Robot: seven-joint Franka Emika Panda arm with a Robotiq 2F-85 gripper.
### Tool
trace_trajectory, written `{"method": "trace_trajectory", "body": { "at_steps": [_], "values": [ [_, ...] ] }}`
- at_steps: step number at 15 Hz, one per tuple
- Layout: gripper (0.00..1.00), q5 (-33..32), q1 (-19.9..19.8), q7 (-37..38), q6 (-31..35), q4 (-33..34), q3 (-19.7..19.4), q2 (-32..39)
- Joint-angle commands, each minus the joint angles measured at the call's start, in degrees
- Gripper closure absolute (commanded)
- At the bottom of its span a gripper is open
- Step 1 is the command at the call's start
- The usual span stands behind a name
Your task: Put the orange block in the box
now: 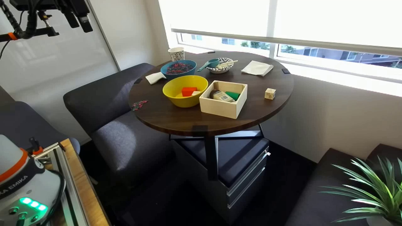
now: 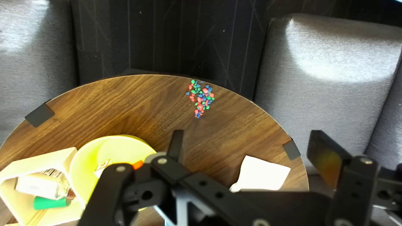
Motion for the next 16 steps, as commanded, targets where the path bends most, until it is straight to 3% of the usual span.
{"method": "trace_trajectory", "body": {
  "at_steps": [1,13,15,16],
  "values": [
    [0.00,0.22,-0.44,-0.22,-0.10,0.10,0.32,0.05],
    [0.00,0.20,-0.69,0.35,1.35,-0.04,0.49,0.51],
    [0.00,-4.92,-4.06,5.18,5.73,0.08,2.52,1.87],
    [0.00,-8.04,-4.64,3.96,5.66,0.92,2.22,2.82]
  ]
}}
